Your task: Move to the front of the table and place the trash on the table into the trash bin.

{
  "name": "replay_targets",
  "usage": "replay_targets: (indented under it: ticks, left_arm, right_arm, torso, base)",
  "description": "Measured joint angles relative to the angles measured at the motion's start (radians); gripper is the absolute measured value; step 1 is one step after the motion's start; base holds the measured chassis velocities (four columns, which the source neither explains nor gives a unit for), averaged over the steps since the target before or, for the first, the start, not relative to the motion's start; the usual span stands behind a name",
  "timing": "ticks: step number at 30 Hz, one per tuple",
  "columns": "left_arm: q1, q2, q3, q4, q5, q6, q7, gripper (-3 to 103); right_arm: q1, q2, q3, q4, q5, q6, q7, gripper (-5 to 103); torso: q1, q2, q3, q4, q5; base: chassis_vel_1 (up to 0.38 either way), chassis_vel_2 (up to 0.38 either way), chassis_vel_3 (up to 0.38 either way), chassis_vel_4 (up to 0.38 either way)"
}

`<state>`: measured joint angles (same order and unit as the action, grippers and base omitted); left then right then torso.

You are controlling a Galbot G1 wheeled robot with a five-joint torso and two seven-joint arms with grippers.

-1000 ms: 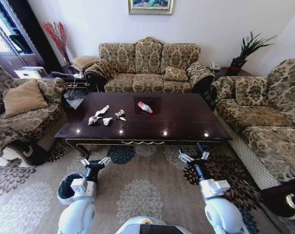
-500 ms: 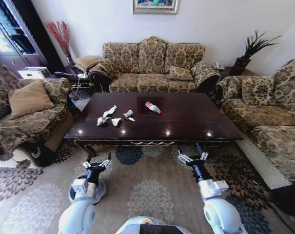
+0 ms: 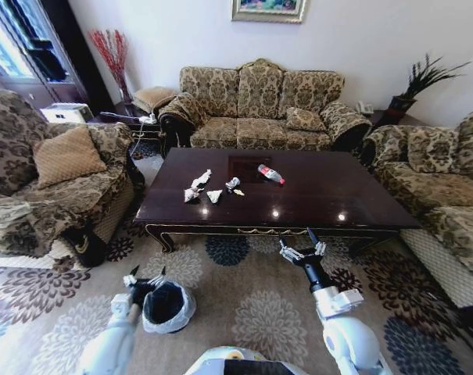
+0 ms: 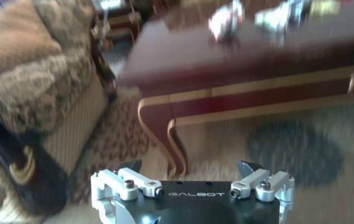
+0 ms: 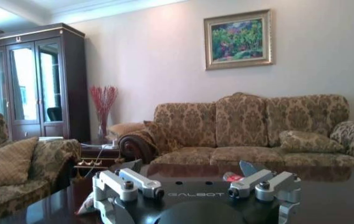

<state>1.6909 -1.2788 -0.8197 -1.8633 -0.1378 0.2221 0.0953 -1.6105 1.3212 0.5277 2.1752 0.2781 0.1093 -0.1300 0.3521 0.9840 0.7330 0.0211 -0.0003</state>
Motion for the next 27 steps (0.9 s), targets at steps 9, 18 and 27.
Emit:
replay_targets:
  ticks: [9,18,27]
  left_arm:
    - [-0.181,0.133,0.077,0.422,-0.004,0.021,0.028,100]
    - [-0.376,0.196,0.17,0.787,0.029,-0.02,0.084,100]
    - [-0.532,0.182,0.234,1.005,0.022,-0.026,0.16,98]
  right_arm:
    - [0.023,-0.008,0.014,-0.046,0.014,0.024,-0.003,100]
    - [0.019,-0.007,0.01,-0.052,-0.023,0.002,0.037,100]
    - [0.013,0.01,0.004,-0.075,-0.041,0.002,0.036,100]
  torso:
    - [0.0,0.0,0.0,-0.0004,0.0001]
    - [0.0,0.0,0.0,-0.0004,-0.0001]
    - [0.0,0.0,0.0,-0.0004,0.0003]
  base:
    - [-0.035,-0.045,0.017,0.026]
    - [0.0,0.0,0.0,0.0]
    - [0.0,0.0,0.0,0.0]
